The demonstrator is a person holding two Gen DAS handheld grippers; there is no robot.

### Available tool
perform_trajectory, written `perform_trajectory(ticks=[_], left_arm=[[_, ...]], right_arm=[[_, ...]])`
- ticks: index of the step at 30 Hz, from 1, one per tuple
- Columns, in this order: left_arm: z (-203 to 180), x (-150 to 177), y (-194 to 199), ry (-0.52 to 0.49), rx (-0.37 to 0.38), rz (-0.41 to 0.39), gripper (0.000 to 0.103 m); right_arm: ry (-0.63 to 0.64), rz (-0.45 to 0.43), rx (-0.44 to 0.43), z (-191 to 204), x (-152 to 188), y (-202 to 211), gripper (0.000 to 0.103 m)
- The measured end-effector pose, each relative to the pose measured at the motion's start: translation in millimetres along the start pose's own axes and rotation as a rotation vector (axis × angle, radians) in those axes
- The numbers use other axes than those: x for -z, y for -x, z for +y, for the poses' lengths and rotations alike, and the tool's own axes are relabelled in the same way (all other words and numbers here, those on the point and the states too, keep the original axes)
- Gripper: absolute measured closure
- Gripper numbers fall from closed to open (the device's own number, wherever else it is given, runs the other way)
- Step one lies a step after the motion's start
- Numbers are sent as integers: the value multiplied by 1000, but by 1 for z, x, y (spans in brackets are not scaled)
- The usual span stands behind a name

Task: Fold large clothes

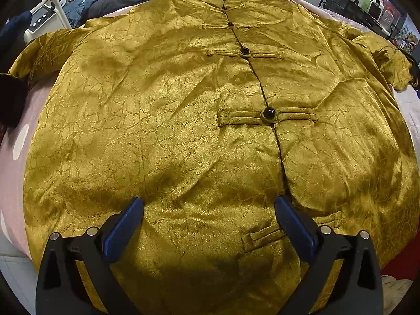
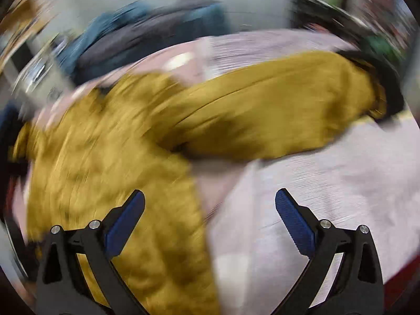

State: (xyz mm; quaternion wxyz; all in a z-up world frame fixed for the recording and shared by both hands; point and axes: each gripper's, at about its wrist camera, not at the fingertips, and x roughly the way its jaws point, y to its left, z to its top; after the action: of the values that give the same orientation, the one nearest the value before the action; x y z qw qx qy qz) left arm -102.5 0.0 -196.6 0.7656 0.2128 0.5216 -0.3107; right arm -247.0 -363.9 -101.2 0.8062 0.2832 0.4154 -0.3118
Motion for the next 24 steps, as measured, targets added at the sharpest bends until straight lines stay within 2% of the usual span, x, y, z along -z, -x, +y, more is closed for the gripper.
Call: perform_trajectory(ticks=[1,3,5,7,10,13,15,16,17,20,22,24], left_arm=[[0,0,0,1,0,0,5],[0,0,0,0,0,1,5],[0,0,0,1,0,3,5],[0,0,-1,0,0,5,5],[1,-1,-1,0,3,3,5],[0,-1,-1,0,4,-4,5],[0,-1,-1,0,7,-5,5],[1,-1,-1,1,8,-6,5],[1,0,-1,1,7,-7,5],[1,1,0,-3,9,-8,5],[1,1,0,-4,13,-13,5],[1,2,0,-5,12,-19,5]], right_arm=[[-117,-4,16,-22,-19,1,5],[-273,-33,36,-56,-54,2,5],[-363,-29,81,-75,-84,-2,5],[-400,21,77,-88,-115,-22,5],[-455,129,109,-101,-133,-63,5],[-480,184,128,-108,-123,-101,5],[-445,119,161,-102,-115,-99,16],[-411,99,206,-95,-112,-96,40],[-361,73,230,-86,-109,-92,74],[-369,15,135,-91,-99,-79,95],[-387,-54,83,-95,-88,-54,96],[-355,-154,50,-93,-76,-22,96]])
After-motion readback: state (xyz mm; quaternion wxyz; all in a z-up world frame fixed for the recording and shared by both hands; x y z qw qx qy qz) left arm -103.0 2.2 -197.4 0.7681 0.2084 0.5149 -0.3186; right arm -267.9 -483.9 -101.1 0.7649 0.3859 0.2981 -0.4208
